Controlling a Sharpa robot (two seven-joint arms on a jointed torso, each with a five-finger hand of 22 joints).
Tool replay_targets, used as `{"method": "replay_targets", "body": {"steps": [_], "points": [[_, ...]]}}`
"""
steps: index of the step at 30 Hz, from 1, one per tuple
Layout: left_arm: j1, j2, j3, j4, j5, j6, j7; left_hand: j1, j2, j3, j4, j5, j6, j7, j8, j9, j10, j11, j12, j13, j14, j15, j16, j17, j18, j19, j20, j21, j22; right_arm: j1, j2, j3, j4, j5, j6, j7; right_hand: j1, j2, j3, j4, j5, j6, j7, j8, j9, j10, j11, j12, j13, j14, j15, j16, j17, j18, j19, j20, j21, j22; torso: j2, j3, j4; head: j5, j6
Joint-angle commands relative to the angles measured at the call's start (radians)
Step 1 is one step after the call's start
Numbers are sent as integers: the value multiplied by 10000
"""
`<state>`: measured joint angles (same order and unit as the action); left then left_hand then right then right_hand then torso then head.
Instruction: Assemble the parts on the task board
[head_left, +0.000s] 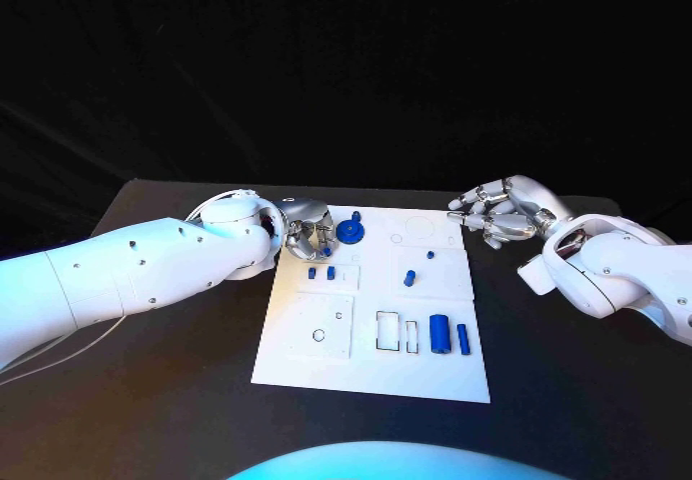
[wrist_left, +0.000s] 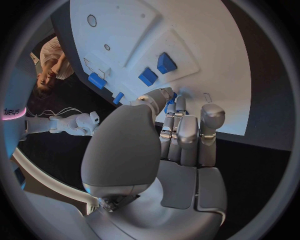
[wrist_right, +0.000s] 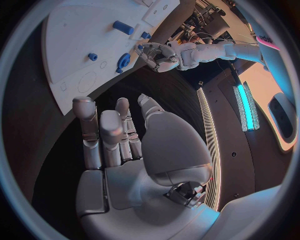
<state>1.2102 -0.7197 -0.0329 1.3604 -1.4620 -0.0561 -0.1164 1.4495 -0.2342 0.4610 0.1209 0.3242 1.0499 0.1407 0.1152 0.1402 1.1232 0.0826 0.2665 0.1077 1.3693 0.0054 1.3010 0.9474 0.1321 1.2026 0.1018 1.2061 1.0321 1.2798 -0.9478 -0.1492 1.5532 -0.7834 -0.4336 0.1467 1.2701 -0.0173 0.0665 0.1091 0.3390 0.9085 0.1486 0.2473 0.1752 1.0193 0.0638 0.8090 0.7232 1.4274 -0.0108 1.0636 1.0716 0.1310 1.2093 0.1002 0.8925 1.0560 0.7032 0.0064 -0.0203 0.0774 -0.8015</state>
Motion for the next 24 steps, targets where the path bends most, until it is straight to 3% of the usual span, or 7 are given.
{"method": "replay_targets", "body": {"steps": [1, 12, 18, 21, 24], "points": [[-1, -4, 0, 24, 43, 33, 58, -13, -79, -63, 2, -43, -32, 22, -27, -13, -95, 4, -70, -14, -90, 27, -61, -45, -25, -75, -23, -71, -19, -3, 4, 5, -6, -22, 2, 70, -13, -31, 21, 52, 44, -78, -1, 55, -9, -54, 5, 45, -8, -35, 19, -11, -1, 159, -54, -13, -33, -6, 1, -1, -8, 9, 0], [-3, -84, 0, 62, 68, -4, 95, -38, -131, -129, -2, -45, 13, 8, -94, -44, -354, 57, -179, -21, -223, 77, -167, -266, 21, -226, 22, -231, -215, -4, -4, 5, -13, -22, -7, 70, -13, -31, 21, 52, 44, -78, -1, 55, -9, -54, 5, 45, -8, -35, 19, -11, -1, 159, -54, -13, -33, -6, -3, -6, -3, 3, -16], [-3, -121, 0, 74, 145, -161, 138, 3, -203, -327, -49, -41, -592, 196, -515, -260, -1271, 307, -413, -103, -623, 281, -518, -1039, 110, -573, 189, -604, -654, -4, -1, 5, -21, -23, -17, 68, -12, -35, 20, 51, 42, -82, 0, 55, -10, -57, 6, 47, -9, -40, 19, -27, -15, 164, -66, -13, -58, -24, 2, -4, -1, -3, -6], [-3, -150, 0, 54, 191, -237, 138, 80, -179, -565, -94, -42, -1071, 359, -530, -429, -1705, 414, -419, -126, -866, 382, -729, -1515, 179, -802, 277, -856, -948, -5, -2, 5, -28, -51, 2, 32, 1, -49, 22, 42, 41, -95, 2, 53, -15, -75, 8, 44, -17, -62, 22, -88, -66, 176, -100, -11, -125, -70, 2, -4, -4, 3, -7], [-2, -228, 1, -44, 312, -364, 190, 220, -85, -961, -120, -39, -1347, 497, -495, -587, -2140, 516, -315, -144, -1353, 472, -1201, -2465, 296, -1270, 385, -1384, -1563, -5, 1, 5, -52, -177, 106, -96, 177, -48, 160, -36, -142, -123, 35, 66, -34, -430, 29, -429, -348, -178, 52, -328, -233, 220, -240, 6, -399, -239, -5, -4, -9, -2, 7]]}}
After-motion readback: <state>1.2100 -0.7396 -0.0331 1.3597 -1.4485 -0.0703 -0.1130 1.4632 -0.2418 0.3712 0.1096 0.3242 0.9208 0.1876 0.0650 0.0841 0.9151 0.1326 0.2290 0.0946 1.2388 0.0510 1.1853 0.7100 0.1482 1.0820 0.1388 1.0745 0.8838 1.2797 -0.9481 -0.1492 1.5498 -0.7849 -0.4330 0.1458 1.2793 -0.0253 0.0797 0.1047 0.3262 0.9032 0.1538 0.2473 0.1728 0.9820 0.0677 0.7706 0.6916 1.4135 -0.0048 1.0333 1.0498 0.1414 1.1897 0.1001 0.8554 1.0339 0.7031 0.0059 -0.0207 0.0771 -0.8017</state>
